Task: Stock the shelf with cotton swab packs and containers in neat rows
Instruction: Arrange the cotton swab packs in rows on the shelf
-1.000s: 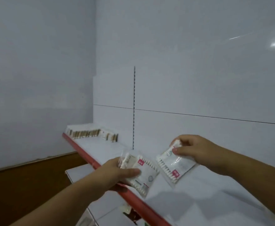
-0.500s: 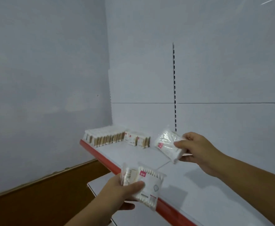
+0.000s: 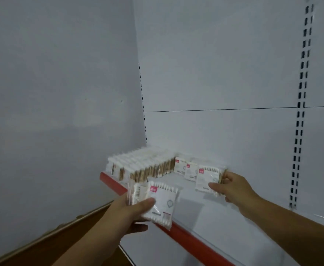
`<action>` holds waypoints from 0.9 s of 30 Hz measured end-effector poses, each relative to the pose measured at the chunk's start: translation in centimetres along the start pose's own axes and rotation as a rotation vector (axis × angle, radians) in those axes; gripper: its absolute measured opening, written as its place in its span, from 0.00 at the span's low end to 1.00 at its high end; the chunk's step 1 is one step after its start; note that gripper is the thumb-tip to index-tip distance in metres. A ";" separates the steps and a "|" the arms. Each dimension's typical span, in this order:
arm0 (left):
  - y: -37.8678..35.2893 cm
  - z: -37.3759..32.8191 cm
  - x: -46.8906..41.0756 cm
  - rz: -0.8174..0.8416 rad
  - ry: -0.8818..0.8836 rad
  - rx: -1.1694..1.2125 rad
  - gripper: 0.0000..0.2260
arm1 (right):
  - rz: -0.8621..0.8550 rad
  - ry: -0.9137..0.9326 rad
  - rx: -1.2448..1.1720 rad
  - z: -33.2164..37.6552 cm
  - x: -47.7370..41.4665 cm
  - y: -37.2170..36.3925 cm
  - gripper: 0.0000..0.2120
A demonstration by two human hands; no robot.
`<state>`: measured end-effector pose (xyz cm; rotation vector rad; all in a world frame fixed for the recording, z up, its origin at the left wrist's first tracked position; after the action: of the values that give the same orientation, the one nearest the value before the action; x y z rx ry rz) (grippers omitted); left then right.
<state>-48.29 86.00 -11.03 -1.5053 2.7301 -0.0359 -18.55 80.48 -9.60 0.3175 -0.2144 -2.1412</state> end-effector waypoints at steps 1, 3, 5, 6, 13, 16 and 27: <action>1.1 0.4 -1.4 0.029 0.002 0.015 0.25 | -0.028 -0.015 0.020 -0.2 -1.3 -1.5 0.09; 3.3 1.2 -4.2 0.083 -0.015 0.027 0.24 | -0.090 -0.062 0.057 -0.6 -4.0 -4.5 0.09; 5.3 1.6 -6.8 0.139 -0.024 0.061 0.25 | -0.164 -0.091 0.128 -0.9 -6.8 -7.2 0.09; 6.1 1.8 -8.2 0.166 -0.024 0.069 0.25 | -0.200 -0.102 0.190 -1.0 -8.1 -8.5 0.09; 7.2 2.0 -16.2 0.405 0.021 0.212 0.19 | -0.318 -0.115 0.691 -1.8 -14.6 -14.4 0.13; 6.8 3.1 -18.6 0.445 0.015 0.239 0.21 | -0.345 -0.107 0.721 -2.0 -16.9 -15.1 0.10; -1.5 3.6 -26.6 0.375 0.062 0.204 0.16 | -0.341 -0.057 -0.163 -4.9 -12.5 -9.3 0.25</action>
<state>-32.73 107.64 -14.28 -0.9440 2.9011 -0.3460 -17.69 95.87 -14.97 0.2089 -0.0174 -2.4892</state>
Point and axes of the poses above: each hand's wrist, its own x-axis away from the middle knuckle, its own y-axis out of the back of the hand, z = x × y, the point moved 5 cm from there along -x, towards the middle knuckle, and after that the axes turned 7 degrees about x, right-handed, at the moved point
